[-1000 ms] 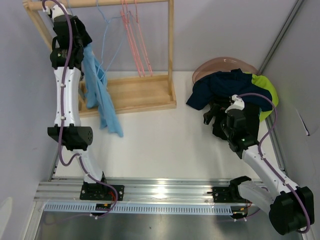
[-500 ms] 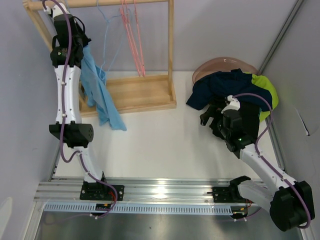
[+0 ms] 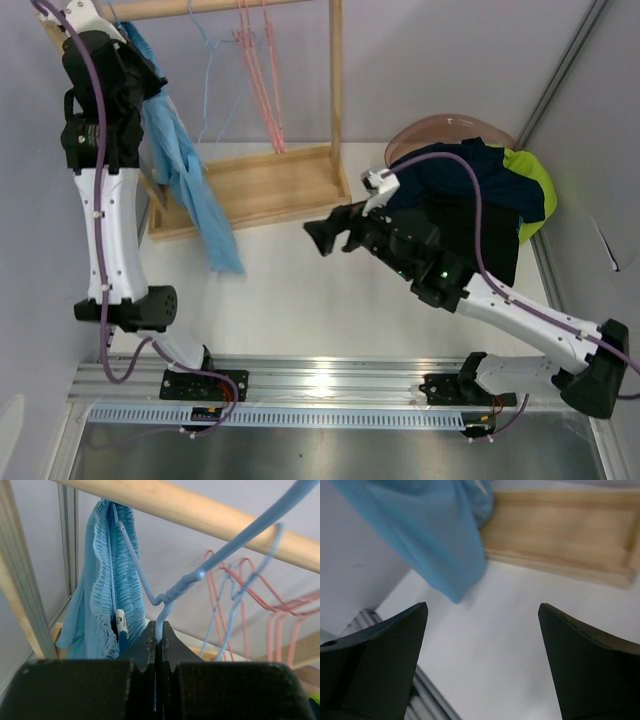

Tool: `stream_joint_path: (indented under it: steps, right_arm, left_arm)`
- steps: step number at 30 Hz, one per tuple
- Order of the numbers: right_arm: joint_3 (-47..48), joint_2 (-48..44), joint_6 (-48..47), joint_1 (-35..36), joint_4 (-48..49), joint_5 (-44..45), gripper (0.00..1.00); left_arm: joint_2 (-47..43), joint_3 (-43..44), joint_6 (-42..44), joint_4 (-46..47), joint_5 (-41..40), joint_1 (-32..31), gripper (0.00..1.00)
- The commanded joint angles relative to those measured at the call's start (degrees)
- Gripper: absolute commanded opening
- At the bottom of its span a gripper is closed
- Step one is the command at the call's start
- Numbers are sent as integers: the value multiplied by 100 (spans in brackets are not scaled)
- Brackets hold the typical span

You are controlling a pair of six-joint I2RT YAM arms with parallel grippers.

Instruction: Remove the shorts from the hanger

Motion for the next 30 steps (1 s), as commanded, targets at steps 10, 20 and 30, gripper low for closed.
stream_joint_path:
  steps: [10,20,30]
  right_arm:
    - [4186,3520,-683,1902,91,515,99]
    - [5437,4655,-674,2122,106,805,95]
    - [2922,3638,-912,2710,1153,1648,0]
  left_arm:
    - [-1089,-477,-203,237,127,-262,0]
    - [-1397,-758,-264,245,276,-262,0]
    - [-1503,-838,-168,280,294,-192,0]
